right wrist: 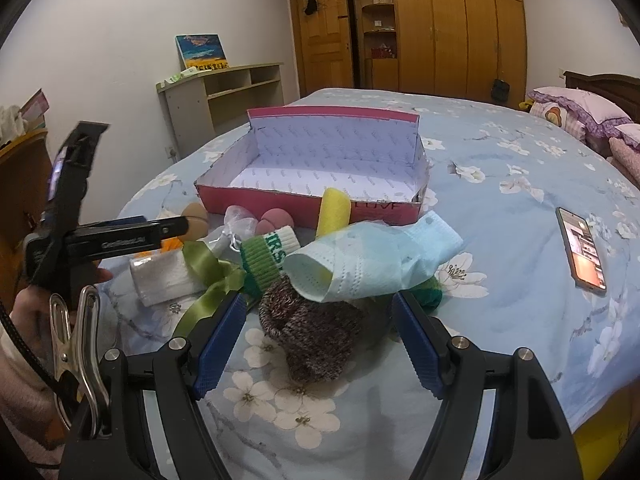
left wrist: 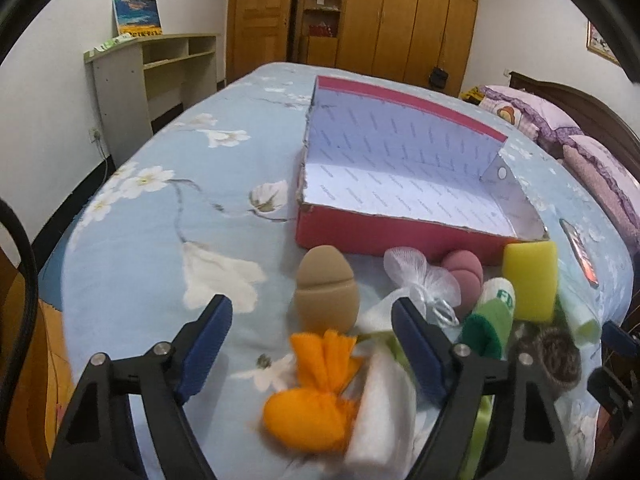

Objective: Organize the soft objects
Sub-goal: 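Grasp the beige egg sponge with the left tool while the right tool grasps the yellow foam roller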

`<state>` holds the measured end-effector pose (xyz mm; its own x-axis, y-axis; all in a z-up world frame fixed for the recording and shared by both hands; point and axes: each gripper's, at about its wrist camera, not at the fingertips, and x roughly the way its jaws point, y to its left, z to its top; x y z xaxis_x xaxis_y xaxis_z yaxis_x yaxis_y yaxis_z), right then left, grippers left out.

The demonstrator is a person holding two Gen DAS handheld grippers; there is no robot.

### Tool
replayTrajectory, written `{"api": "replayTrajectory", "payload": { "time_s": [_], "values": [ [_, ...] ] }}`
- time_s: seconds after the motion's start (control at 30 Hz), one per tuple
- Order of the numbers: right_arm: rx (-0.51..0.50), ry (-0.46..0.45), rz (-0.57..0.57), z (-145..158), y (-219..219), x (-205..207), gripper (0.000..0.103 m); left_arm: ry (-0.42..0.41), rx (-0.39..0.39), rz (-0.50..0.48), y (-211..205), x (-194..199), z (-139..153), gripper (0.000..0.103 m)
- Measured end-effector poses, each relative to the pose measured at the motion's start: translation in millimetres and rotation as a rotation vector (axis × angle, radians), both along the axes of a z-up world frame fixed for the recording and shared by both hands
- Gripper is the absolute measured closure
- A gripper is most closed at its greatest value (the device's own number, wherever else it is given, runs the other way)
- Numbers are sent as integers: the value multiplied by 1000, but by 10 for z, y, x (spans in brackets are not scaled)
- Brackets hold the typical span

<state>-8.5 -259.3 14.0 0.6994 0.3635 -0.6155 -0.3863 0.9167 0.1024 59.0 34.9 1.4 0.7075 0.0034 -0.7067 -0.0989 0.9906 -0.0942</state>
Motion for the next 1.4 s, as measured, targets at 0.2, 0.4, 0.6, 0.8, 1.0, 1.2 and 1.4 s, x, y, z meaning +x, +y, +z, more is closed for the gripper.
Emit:
{"api": "replayTrajectory", "payload": {
  "time_s": [0.2,0.4,0.6,0.8,1.0,1.2,1.4],
  "values": [
    [2,2,6,69,-37,60,26,44,-23,-29,-44,220,-120,30],
    [-6,-10,9,186,-13,137,26,47,-34,-61,-84,276,-164,55],
    [30,14,27,284,57,332,29,36,-73,-62,12,234,-124,64],
    [-5,60,40,251,231,628,42,15,-88,-54,75,167,-61,65],
    [-62,118,29,133,364,854,44,-23,-90,-48,129,73,44,65],
    [-71,178,25,24,395,1011,62,-36,-87,-61,104,20,90,65],
    [-52,157,19,36,378,966,81,-57,-78,-65,79,-58,157,65]
  ]
}}
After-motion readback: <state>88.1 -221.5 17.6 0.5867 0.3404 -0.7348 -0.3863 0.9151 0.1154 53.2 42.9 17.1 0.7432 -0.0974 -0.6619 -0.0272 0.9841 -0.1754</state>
